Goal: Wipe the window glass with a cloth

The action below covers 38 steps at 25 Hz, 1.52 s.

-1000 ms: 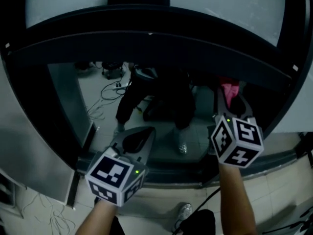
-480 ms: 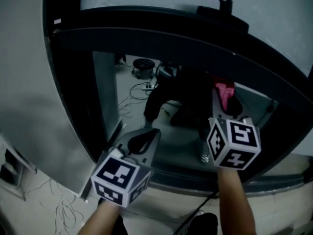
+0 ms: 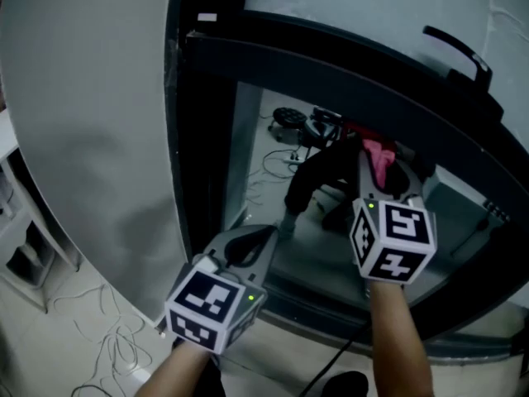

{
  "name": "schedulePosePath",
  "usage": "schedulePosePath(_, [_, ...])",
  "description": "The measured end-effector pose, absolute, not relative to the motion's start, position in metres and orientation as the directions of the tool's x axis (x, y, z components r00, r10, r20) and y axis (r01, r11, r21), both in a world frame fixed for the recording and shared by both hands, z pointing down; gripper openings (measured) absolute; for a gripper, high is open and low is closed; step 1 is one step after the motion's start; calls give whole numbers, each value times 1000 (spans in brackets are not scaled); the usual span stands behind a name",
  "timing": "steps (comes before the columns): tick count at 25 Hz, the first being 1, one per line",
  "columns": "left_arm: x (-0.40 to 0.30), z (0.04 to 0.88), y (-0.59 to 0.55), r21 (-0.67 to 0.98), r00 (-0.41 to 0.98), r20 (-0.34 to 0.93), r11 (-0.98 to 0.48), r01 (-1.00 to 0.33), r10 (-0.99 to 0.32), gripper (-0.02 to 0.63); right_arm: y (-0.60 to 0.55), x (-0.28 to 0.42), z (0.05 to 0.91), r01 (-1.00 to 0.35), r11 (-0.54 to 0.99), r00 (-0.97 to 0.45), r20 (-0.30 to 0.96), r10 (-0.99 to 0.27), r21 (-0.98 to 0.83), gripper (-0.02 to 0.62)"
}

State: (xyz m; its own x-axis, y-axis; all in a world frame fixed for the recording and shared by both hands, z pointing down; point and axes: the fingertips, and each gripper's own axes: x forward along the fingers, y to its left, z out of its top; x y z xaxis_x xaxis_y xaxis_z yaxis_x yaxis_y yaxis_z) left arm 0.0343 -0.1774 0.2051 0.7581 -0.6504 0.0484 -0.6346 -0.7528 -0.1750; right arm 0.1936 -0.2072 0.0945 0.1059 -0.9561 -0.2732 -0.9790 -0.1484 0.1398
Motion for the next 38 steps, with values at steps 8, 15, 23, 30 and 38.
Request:
schedulePosePath(8, [-25, 202, -209, -166, 705, 32, -700, -695, -708, 5, -258, 111, 69, -962, -69, -10, -285, -958, 266, 126])
schedulePosePath(15, [-71, 210, -234, -151, 660, 49, -659, -737, -750, 5, -295, 50, 54, -933, -7, -104, -288, -952, 359, 126])
schedulePosePath(23, [-112, 232, -246, -108, 595, 90, -602, -791, -799, 5, -338, -22, 86, -842, 142, -257, -156, -954, 520, 126])
schedulePosePath(30, [-136, 272, -252, -88, 538, 159, -555, -828, -828, 5, -359, -47, 154, -793, 255, -327, -33, -944, 553, 126])
schedulePosePath(38, [-151, 337, -255, -41, 500, 265, -528, -848, -824, 5, -372, -67, 264, -757, 373, -379, 104, -920, 537, 126])
